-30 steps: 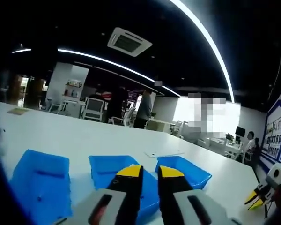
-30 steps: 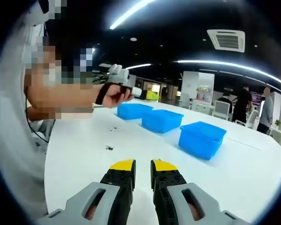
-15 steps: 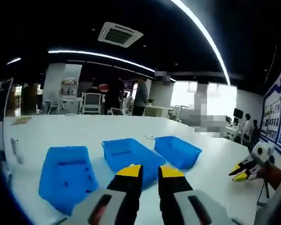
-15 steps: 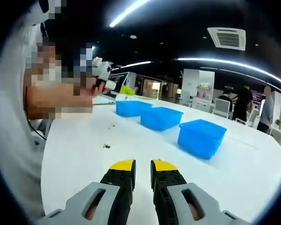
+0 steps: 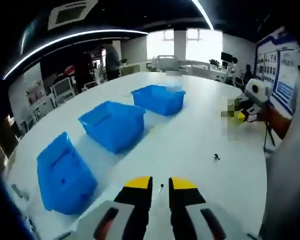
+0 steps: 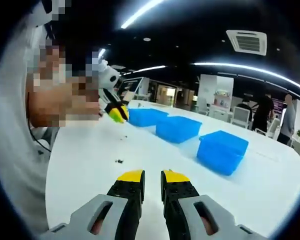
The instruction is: Pick up the resistors one by one and place each resistor into its matching bin, sorting the parts by color and model until every resistor is separated into the correct bin for its type
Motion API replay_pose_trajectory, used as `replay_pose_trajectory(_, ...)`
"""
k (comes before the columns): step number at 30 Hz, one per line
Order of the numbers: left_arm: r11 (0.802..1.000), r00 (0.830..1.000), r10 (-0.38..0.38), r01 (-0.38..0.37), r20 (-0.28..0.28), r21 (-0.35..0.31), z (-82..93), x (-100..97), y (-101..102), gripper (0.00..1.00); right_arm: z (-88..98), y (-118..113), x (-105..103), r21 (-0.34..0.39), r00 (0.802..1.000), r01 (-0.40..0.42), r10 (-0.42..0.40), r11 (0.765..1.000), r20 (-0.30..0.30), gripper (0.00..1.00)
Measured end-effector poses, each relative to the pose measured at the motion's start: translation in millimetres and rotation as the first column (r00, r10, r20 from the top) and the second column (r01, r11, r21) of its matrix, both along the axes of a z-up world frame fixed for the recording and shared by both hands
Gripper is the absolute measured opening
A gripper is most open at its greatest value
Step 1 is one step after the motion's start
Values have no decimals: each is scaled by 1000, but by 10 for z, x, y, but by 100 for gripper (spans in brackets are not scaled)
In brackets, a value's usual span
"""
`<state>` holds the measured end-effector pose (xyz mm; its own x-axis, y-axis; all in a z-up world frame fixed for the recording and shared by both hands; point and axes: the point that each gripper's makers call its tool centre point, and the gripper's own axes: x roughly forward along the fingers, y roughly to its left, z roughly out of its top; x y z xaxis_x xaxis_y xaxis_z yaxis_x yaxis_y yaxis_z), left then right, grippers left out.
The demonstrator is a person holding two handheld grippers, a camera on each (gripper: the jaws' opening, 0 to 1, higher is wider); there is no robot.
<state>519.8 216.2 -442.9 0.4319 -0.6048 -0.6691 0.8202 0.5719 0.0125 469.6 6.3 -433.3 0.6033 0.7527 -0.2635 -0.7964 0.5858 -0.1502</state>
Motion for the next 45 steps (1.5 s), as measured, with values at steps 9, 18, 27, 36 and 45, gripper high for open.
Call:
replay_pose_trajectory(9, 975, 978, -150, 171, -145, 143, -244, -28, -44, 16, -12, -127, -13, -3, 1000, 29, -29, 1000, -5, 16)
replay_pose_trajectory(18, 957, 962, -184, 222, -202, 186, -328, -93, -192, 13, -40, -143, -33, -4, 999, 35, -35, 999, -14, 16)
replay_pose_trajectory(27, 948, 961, -167, 217, -220, 232, -361, -83, -133, 13, -22, -164, -51, 0, 999, 42, -42, 999, -10, 16)
replay_pose_trajectory(36, 950, 959, -170, 220, -226, 222, -345, -159, -238, 12, -48, -193, -65, -1, 999, 49, -49, 999, -16, 16)
replay_pose_trajectory(45, 947, 955, -188, 238, -228, 217, -349, -175, -283, 6, -56, -194, -70, -1, 999, 49, -49, 999, -19, 16)
